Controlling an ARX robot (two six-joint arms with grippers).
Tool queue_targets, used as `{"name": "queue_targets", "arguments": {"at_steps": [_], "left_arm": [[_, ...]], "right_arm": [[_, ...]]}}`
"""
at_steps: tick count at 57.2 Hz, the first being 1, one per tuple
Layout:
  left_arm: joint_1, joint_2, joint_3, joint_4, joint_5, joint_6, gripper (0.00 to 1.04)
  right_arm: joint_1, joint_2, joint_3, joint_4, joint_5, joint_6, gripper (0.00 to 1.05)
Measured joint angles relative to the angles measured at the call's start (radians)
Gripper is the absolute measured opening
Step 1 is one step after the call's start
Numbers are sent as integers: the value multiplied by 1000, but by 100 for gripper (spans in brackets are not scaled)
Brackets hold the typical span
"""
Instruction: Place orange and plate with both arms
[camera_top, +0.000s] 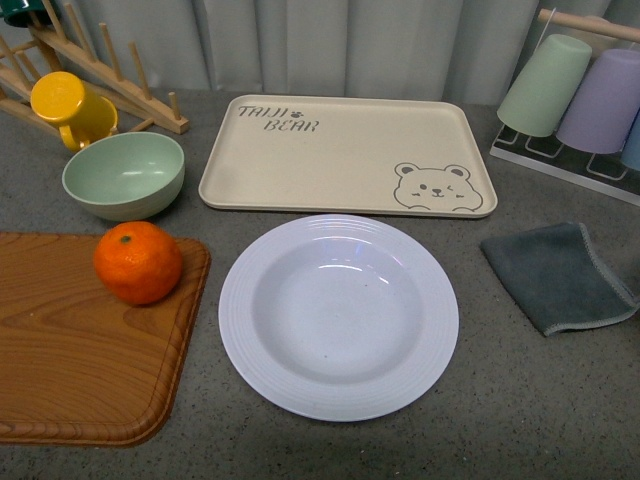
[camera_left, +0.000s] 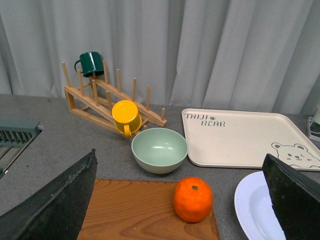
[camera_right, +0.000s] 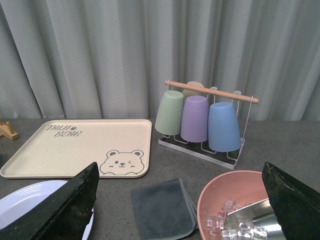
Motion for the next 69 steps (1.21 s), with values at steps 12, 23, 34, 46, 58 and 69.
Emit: {"name": "queue_targets", "arguments": {"at_steps": [12, 23, 34, 46, 58, 69], "left_arm": [[0, 0, 0, 0, 0, 0, 98], [0, 0, 0, 0, 0, 0, 98], [0, 0, 0, 0, 0, 0, 98], [0, 0, 0, 0, 0, 0, 98], [3, 193, 60, -150, -74, -117, 98], [-18, 581, 117, 117, -44, -196, 98]], "right_arm": [[0, 0, 0, 0, 0, 0, 96], [0, 0, 0, 0, 0, 0, 96], [0, 0, 0, 0, 0, 0, 96], [0, 0, 0, 0, 0, 0, 96], [0, 0, 0, 0, 0, 0, 96], [0, 0, 0, 0, 0, 0, 96]]}}
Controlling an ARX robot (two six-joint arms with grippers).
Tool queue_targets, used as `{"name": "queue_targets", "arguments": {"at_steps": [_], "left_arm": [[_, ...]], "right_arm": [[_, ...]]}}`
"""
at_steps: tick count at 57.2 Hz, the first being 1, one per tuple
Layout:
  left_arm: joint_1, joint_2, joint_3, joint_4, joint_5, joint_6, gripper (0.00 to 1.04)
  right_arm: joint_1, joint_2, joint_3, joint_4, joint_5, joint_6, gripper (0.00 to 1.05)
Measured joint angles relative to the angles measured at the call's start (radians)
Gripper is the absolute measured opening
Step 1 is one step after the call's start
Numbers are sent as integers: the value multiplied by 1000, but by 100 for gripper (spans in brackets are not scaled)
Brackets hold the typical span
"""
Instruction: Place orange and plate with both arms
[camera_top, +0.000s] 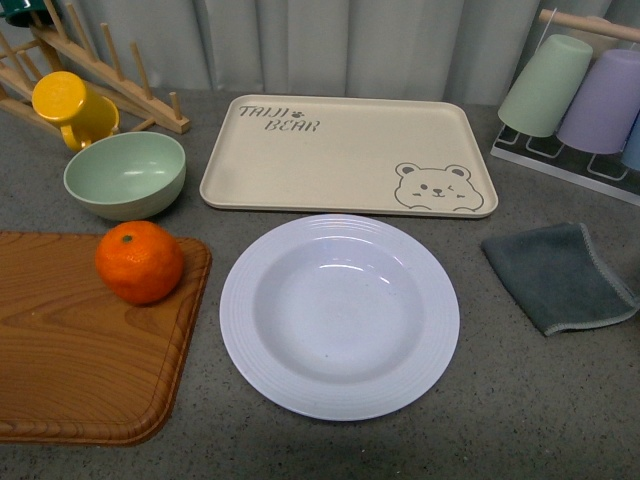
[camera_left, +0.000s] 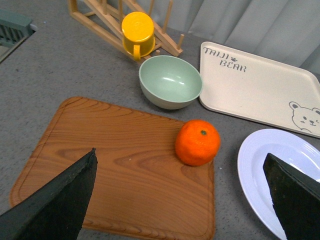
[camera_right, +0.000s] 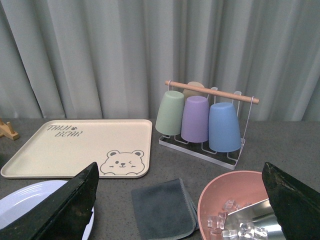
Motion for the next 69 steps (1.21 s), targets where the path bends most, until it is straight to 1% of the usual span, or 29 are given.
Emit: {"name": "queue_targets", "arguments": {"at_steps": [5, 13, 21, 28, 33, 51, 69], "left_arm": [[-36, 209, 62, 112, 15, -21, 98], [-101, 499, 156, 210, 42, -27, 98], [-152, 716, 247, 237, 108, -34, 98], [-182, 840, 306, 250, 121, -29, 98], [-191, 909, 346, 234, 89, -1, 98], [-190, 1065, 435, 208, 100, 24, 98], [-164, 1189, 502, 255, 78, 39, 98]], "right_arm": [[0, 0, 0, 0, 0, 0, 96], [0, 0, 0, 0, 0, 0, 96], [0, 0, 0, 0, 0, 0, 96], [0, 0, 0, 0, 0, 0, 96], [0, 0, 0, 0, 0, 0, 96], [0, 0, 0, 0, 0, 0, 96], [0, 0, 0, 0, 0, 0, 96]]}}
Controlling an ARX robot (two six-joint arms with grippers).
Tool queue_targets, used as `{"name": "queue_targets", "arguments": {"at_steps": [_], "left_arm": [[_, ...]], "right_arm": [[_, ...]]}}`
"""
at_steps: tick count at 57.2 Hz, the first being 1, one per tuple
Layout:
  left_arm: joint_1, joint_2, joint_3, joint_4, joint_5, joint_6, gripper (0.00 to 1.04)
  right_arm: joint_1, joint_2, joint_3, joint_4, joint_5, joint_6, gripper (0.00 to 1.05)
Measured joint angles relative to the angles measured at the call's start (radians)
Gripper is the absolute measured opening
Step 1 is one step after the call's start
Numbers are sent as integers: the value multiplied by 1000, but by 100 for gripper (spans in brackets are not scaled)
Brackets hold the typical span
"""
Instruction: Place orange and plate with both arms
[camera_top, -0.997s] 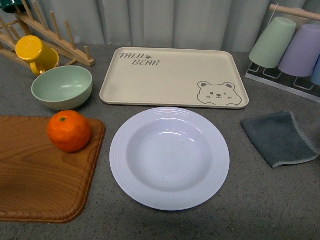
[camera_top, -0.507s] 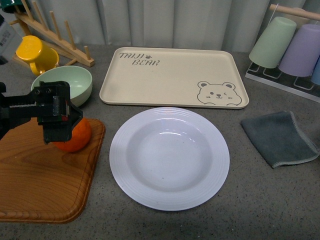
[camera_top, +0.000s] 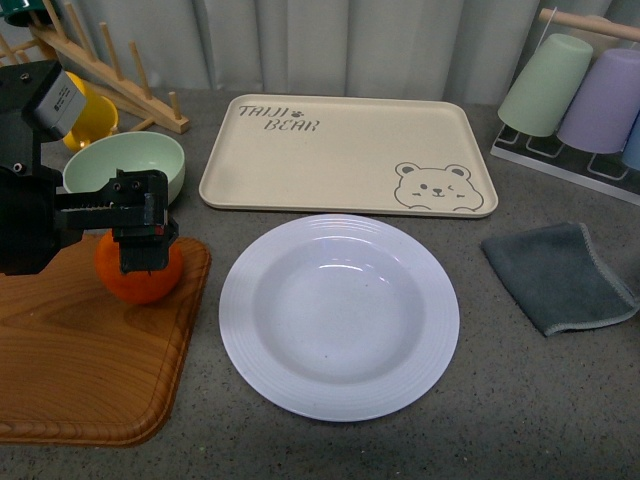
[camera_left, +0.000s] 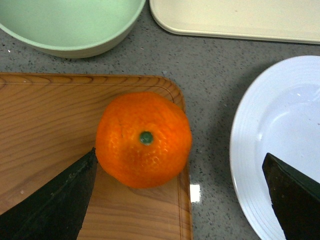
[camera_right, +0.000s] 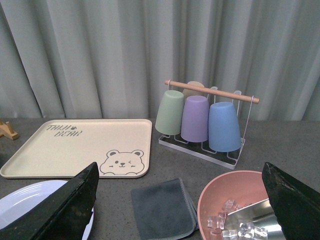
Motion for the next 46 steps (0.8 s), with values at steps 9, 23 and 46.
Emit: {"name": "queue_targets", "arguments": {"at_steps": [9, 23, 46], "left_arm": [[16, 49, 33, -5, -4, 2, 98], [26, 103, 86, -54, -9, -1, 98], [32, 201, 151, -77, -7, -14, 98]], "right_arm": [[0, 0, 0, 0, 0, 0, 96], [0, 0, 0, 0, 0, 0, 96], [0, 0, 0, 0, 0, 0, 96]]}}
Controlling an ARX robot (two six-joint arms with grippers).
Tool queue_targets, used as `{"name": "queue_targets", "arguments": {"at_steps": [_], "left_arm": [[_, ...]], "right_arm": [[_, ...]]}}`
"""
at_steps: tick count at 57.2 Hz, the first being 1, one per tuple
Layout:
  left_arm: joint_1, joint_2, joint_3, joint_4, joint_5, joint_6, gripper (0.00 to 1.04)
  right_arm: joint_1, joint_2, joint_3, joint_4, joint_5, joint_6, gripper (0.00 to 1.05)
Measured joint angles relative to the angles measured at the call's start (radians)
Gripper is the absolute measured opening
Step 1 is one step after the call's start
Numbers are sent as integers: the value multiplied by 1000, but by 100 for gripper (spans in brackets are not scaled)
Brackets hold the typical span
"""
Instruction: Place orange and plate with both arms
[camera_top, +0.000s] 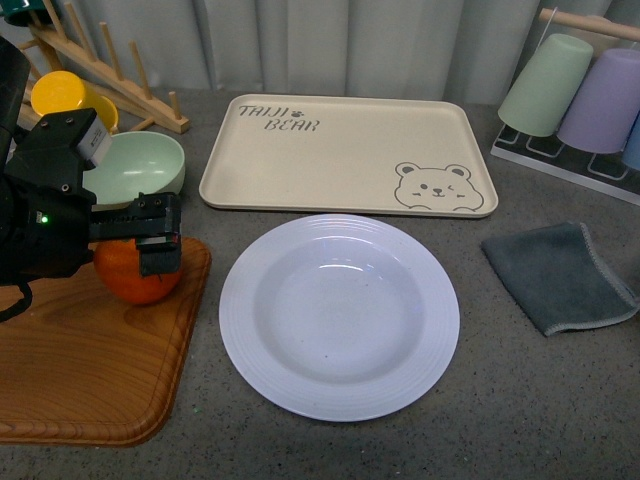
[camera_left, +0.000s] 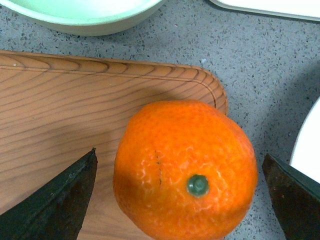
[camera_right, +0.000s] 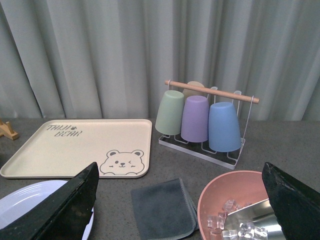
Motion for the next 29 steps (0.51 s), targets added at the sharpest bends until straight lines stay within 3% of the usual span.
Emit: {"name": "queue_targets", "arguments": {"at_steps": [13, 29], "left_arm": [[1, 18, 18, -14, -7, -10, 70], [-29, -26, 19, -46, 0, -42, 67]], "right_arm": [[0, 0, 0, 0, 0, 0, 96], [0, 0, 0, 0, 0, 0, 96]]}}
